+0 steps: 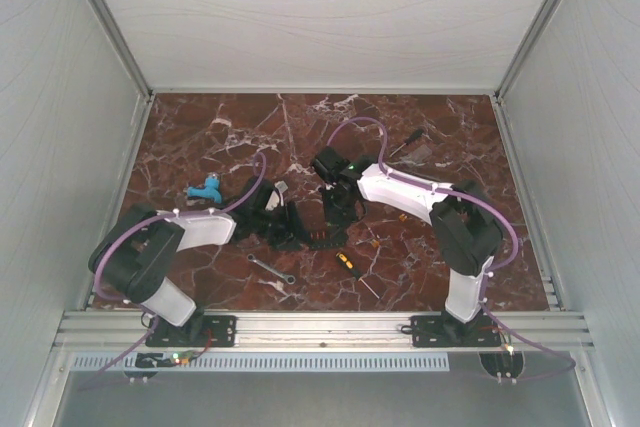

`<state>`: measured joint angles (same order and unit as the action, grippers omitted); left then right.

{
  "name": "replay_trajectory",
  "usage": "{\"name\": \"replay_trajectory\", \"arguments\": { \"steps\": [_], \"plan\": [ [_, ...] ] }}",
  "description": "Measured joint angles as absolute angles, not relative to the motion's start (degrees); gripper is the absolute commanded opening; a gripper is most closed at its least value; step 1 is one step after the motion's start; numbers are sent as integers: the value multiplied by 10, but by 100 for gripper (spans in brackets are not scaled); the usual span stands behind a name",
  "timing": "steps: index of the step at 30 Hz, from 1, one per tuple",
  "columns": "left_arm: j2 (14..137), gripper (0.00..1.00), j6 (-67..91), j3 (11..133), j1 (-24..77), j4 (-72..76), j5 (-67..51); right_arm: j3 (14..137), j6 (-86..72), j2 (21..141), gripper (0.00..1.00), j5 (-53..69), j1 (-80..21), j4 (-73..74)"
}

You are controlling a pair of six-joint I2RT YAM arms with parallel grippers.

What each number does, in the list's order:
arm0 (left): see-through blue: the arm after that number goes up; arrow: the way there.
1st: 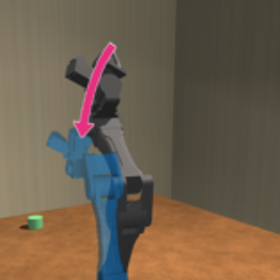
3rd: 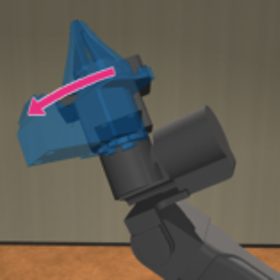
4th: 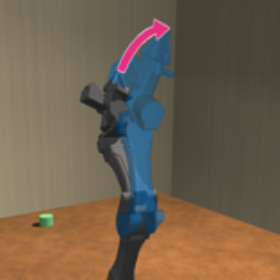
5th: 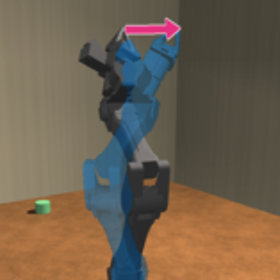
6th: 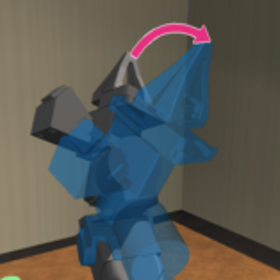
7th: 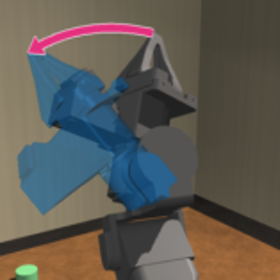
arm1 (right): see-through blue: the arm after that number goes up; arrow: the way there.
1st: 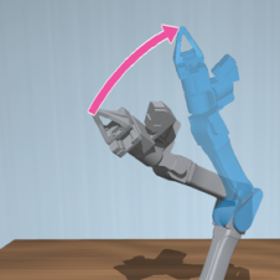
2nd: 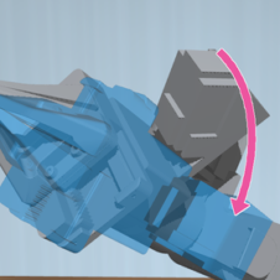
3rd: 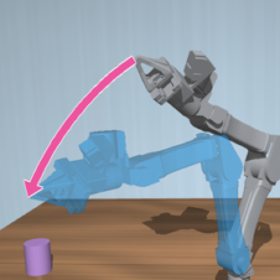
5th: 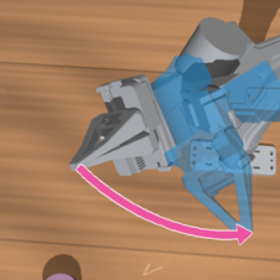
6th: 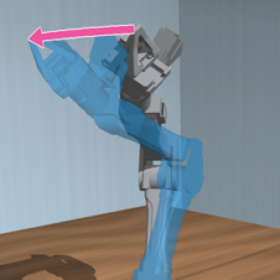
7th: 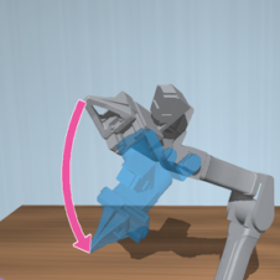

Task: Snap on the fuse box
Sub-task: Adjust the fuse in the fuse box base.

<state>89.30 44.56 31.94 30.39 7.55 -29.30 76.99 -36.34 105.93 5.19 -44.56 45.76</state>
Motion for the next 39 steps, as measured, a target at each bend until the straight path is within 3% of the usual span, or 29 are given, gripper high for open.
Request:
{"name": "replay_trajectory", "arguments": {
  "steps": [39],
  "plan": [
    [901, 46, 446, 319, 304, 83, -305, 782, -364, 1072, 0, 17, -458, 472]
  ]
}}
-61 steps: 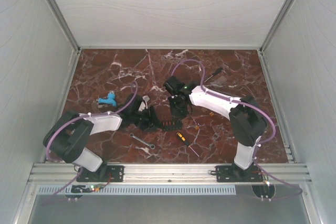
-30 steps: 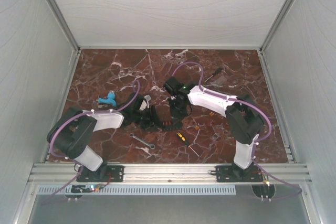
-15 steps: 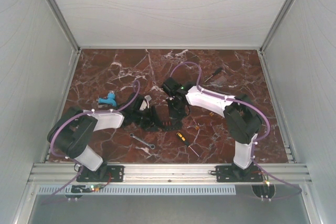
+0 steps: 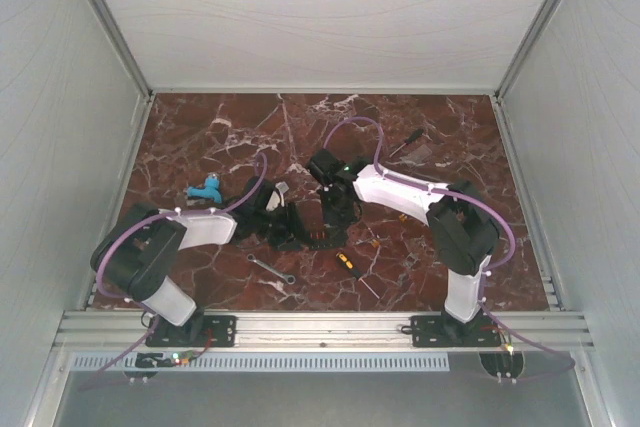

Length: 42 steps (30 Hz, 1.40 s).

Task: Snap on the fuse box
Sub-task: Adjust the fuse in the fuse box base.

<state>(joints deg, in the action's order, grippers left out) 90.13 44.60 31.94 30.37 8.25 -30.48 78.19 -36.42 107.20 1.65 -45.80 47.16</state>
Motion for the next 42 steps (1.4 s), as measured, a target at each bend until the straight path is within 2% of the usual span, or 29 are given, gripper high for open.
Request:
{"name": "replay_trajectory", "arguments": {
  "steps": [42],
  "plan": [
    [901, 43, 447, 319, 304, 86, -307, 812, -359, 1096, 0, -30, -488, 494]
  ]
}}
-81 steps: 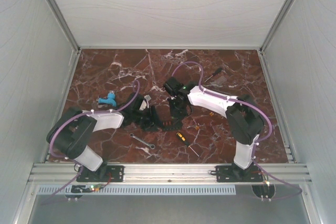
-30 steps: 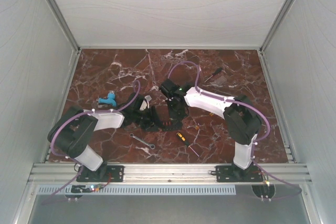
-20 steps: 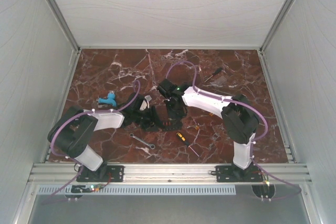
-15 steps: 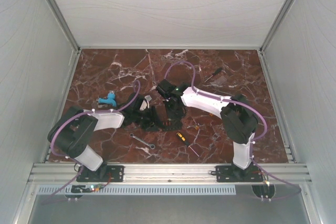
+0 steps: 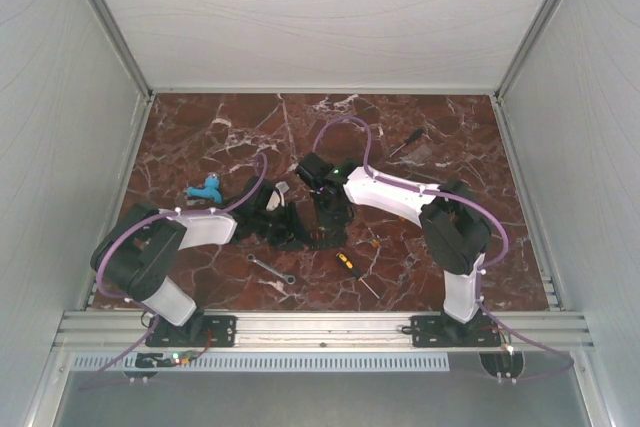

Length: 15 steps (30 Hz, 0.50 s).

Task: Snap on the fuse box
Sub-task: Adjust the fuse in the fuse box base.

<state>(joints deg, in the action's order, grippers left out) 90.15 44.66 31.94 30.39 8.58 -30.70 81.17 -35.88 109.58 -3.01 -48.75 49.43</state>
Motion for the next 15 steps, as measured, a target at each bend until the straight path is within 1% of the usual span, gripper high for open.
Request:
{"name": "replay_trajectory", "arguments": {
  "steps": [15],
  "plan": [
    [901, 42, 447, 319, 304, 87, -307, 796, -360, 1102, 0, -34, -487, 482]
  ]
}}
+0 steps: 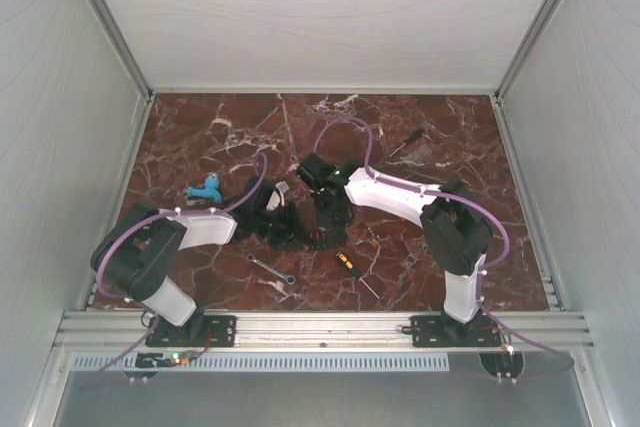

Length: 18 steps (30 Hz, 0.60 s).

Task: Snap on the fuse box
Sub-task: Adjust the fuse in the fuse box base.

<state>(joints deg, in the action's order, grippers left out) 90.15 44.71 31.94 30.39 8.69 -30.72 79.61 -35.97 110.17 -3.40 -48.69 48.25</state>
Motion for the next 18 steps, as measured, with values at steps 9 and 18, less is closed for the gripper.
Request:
{"name": "replay_trajectory", "arguments": {
  "steps": [9, 18],
  "plan": [
    [901, 42, 448, 319, 304, 87, -308, 781, -353, 1074, 6, -32, -486, 462],
    [895, 46, 448, 315, 304, 85, -307, 808, -322, 1075, 26, -70, -500, 478]
  ]
}}
